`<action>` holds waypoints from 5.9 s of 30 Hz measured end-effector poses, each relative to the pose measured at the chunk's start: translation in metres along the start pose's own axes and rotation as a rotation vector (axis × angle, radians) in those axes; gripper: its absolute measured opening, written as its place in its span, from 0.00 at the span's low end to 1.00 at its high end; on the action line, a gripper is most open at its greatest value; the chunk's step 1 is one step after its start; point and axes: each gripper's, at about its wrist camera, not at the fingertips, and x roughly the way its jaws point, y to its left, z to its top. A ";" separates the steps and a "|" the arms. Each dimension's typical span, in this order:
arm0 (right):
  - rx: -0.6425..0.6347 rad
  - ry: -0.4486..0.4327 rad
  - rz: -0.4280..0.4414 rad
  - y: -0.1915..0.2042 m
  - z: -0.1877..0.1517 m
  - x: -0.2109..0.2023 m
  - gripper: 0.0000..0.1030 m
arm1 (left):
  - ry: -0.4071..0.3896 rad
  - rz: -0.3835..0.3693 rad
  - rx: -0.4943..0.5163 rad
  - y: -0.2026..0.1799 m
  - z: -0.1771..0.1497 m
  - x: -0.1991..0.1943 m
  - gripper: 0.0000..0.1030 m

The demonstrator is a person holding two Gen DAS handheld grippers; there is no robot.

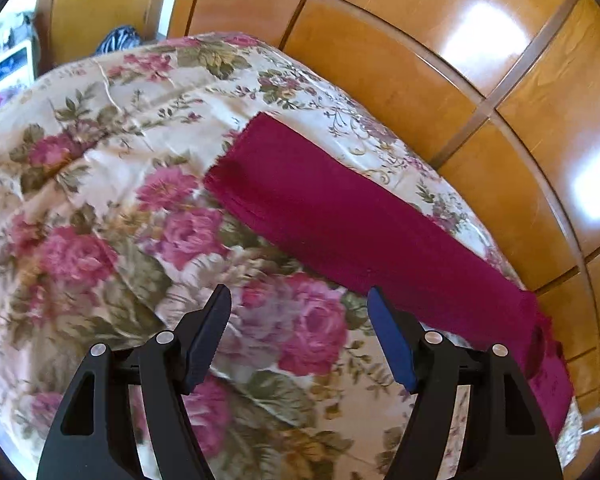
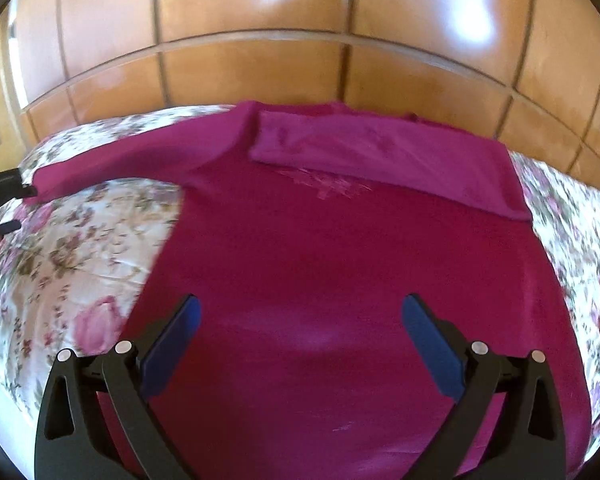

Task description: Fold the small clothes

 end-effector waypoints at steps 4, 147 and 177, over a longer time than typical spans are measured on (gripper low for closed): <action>0.018 0.008 0.000 -0.010 -0.001 0.003 0.98 | 0.023 -0.009 -0.012 -0.008 -0.001 0.009 0.68; 0.110 -0.075 -0.037 -0.174 0.090 0.059 0.76 | 0.000 -0.088 0.638 -0.270 -0.183 -0.007 0.71; 0.632 -0.282 -0.156 -0.228 -0.030 -0.120 0.98 | 0.068 -0.037 0.668 -0.144 -0.279 -0.105 0.71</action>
